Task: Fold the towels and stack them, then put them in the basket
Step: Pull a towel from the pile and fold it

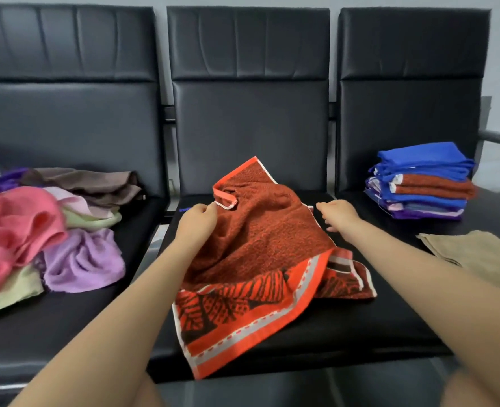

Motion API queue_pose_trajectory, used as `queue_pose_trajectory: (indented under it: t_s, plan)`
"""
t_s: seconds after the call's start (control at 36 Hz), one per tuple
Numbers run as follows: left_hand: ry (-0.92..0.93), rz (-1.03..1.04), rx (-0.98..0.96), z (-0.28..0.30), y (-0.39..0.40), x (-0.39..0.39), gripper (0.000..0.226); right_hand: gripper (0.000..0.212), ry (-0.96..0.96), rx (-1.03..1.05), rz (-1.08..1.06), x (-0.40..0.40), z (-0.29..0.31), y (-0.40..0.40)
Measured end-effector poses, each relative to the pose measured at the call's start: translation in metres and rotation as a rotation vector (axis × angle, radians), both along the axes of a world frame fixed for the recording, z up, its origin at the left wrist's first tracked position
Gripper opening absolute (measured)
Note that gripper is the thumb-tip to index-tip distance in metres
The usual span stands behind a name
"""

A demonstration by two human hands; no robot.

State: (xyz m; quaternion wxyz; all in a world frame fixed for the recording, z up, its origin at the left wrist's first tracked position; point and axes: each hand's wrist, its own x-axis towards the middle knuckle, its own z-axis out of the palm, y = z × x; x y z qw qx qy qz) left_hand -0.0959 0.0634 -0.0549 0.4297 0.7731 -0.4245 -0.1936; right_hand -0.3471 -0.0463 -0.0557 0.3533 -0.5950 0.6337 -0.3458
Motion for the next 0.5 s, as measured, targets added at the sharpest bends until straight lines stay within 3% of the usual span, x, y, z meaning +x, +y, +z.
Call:
queue_pose_trajectory:
  t_s: [0.14, 0.25, 0.31, 0.36, 0.42, 0.5]
  plan:
    - [0.018, 0.033, 0.109, -0.016, -0.029, 0.002, 0.039, 0.035, -0.309, 0.219, -0.004, 0.013, -0.016, -0.032]
    - [0.055, 0.135, 0.116, -0.034, -0.039, 0.013, 0.049, 0.015, -0.610, 0.316, 0.023, 0.022, -0.023, -0.045]
    - [0.173, 0.177, 0.088, -0.037, -0.042, 0.019, 0.048, 0.028, -0.648, 0.313, 0.026, 0.027, -0.032, -0.053]
    - [0.323, 0.195, 0.031, -0.039, -0.046, 0.024, 0.033, 0.037, -0.594, 0.242, -0.032, 0.030, -0.036, -0.053]
    - [0.380, 0.200, -0.009, -0.036, -0.044, 0.024, 0.019, 0.026, -0.537, 0.112, -0.070, 0.032, -0.032, -0.049]
    - [0.395, 0.201, -0.095, -0.029, -0.042, 0.027, 0.018, 0.022, -0.570, -0.083, -0.076, 0.027, -0.016, -0.041]
